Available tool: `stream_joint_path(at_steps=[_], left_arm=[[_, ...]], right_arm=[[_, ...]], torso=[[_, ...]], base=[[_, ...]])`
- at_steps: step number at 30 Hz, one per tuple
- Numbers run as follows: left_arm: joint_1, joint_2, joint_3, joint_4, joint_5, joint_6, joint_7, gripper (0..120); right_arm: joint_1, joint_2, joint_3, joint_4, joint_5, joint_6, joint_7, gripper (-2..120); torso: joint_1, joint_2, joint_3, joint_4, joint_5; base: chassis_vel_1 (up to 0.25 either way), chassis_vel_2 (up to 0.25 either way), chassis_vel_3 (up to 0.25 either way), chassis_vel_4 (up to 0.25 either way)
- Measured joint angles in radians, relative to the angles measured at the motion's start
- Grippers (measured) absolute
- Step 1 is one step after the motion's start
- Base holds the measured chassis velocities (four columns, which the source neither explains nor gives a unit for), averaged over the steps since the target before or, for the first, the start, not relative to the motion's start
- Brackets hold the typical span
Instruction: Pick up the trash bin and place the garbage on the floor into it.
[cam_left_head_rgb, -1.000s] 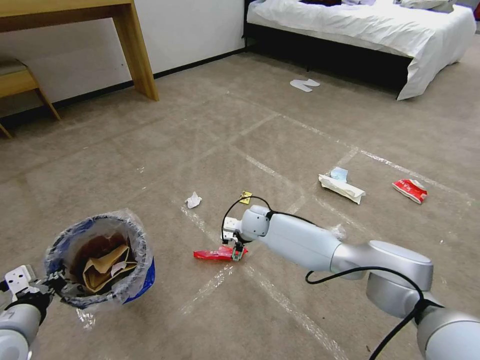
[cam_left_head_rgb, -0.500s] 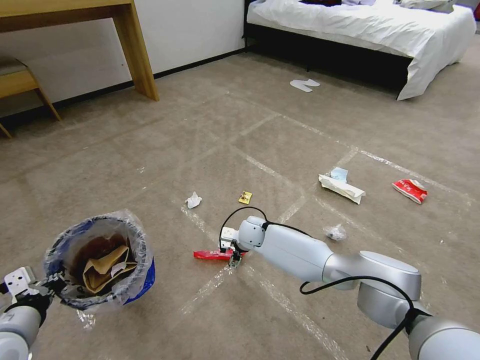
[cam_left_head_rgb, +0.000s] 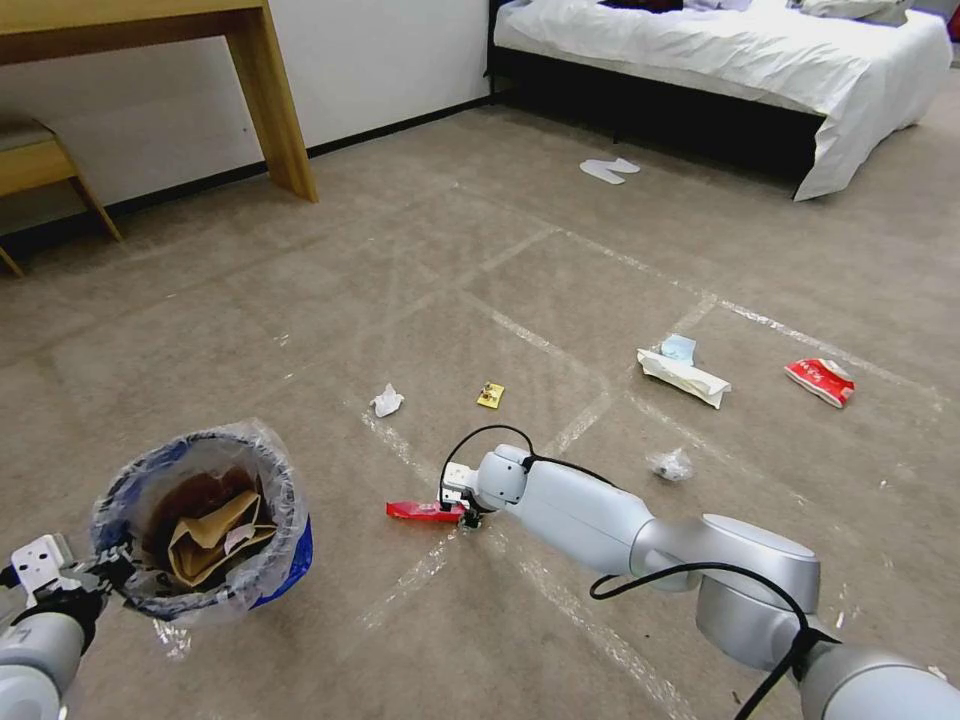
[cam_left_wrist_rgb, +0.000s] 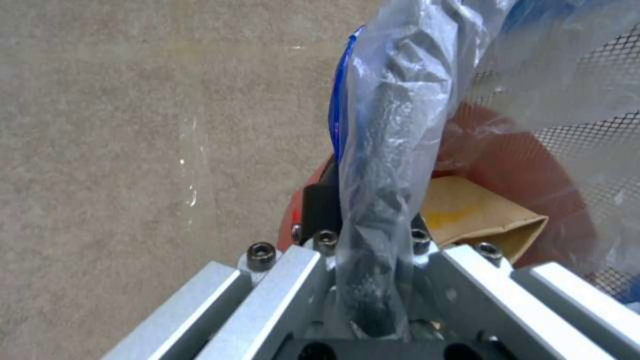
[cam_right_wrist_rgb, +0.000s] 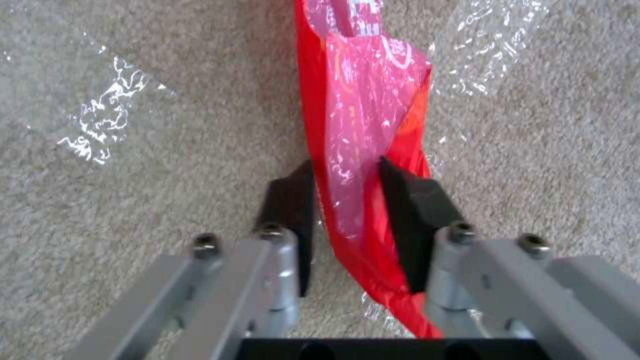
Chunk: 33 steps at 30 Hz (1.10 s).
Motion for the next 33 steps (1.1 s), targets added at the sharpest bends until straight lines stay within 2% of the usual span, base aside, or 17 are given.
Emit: stream_joint_path(at_steps=[3, 4, 5, 6, 14, 20, 24, 28, 30, 31, 33], left_arm=[[-0.001, 0.0, 0.0, 0.003, 0.0, 0.0, 0.0, 0], [-0.001, -0.001, 0.0, 0.004, 0.0, -0.001, 0.001, 0], [-0.001, -0.001, 0.001, 0.005, 0.001, -0.001, 0.001, 0], [-0.002, -0.001, 0.001, 0.006, 0.001, -0.001, 0.002, 0], [-0.004, -0.001, 0.006, 0.012, 0.004, -0.002, 0.003, 0], [-0.004, 0.0, 0.008, 0.02, 0.01, -0.002, 0.005, 0], [-0.006, 0.011, 0.009, 0.035, 0.012, -0.002, 0.006, 0], [-0.006, 0.016, 0.01, 0.041, 0.012, -0.002, 0.006, 0], [-0.007, 0.025, 0.013, 0.053, 0.013, -0.002, 0.005, 0], [-0.007, 0.025, 0.013, 0.053, 0.013, -0.002, 0.005, 0], [-0.009, 0.031, 0.015, 0.056, 0.012, -0.002, 0.004, 0]], right_arm=[[0.0, 0.0, 0.001, 0.0, 0.0, 0.005, 0.001, 17], [-0.002, -0.001, 0.001, 0.0, 0.0, 0.009, 0.002, 11], [-0.002, -0.001, 0.001, -0.001, 0.0, 0.011, 0.004, 10], [-0.004, -0.001, 0.0, -0.003, 0.001, 0.016, 0.007, 1], [-0.013, 0.002, 0.009, -0.033, 0.004, 0.071, 0.03, 0], [-0.013, -0.019, 0.03, -0.001, 0.027, 0.07, 0.037, 0], [-0.003, -0.089, 0.057, 0.133, 0.106, 0.028, 0.062, 0], [-0.002, -0.114, 0.068, 0.184, 0.136, 0.014, 0.074, 0], [-0.012, -0.185, 0.129, 0.315, 0.201, -0.013, 0.1, 0], [-0.012, -0.185, 0.129, 0.315, 0.201, -0.013, 0.1, 0], [-0.028, -0.243, 0.194, 0.412, 0.25, -0.023, 0.117, 0]], torso=[[0.0, 0.0, 0.0, 0.0, 0.0], [0.0, 0.0, 0.0, 0.0, 0.0], [0.0, 0.0, 0.0, 0.0, 0.0], [0.0, 0.0, 0.0, 0.0, 0.0], [0.0, 0.0, 0.0, 0.0, 0.0], [0.0, 0.0, 0.0, 0.0001, 0.0001], [0.0, 0.0, 0.0, 0.0, 0.0001], [0.0, 0.0, 0.0, 0.0001, 0.0002], [0.0, 0.0, 0.0, 0.0001, 0.0002], [0.0, 0.0, 0.0, 0.0001, 0.0002], [0.0, 0.0, 0.0, 0.0002, 0.0003]], base=[[0.0, 0.0, 0.0, 0.0], [0.0, 0.0, 0.0, 0.0], [0.0, 0.0, 0.0, 0.0], [0.0, 0.0, 0.0, 0.0], [0.0, 0.0, 0.0, 0.0], [0.0, 0.0, 0.0, 0.0], [0.0, 0.0, 0.0, 0.0], [0.0, 0.0, 0.0, 0.0], [0.0, 0.0, 0.0, 0.0], [0.0, 0.0, 0.0, 0.0], [0.0, 0.0, 0.0, 0.0]])
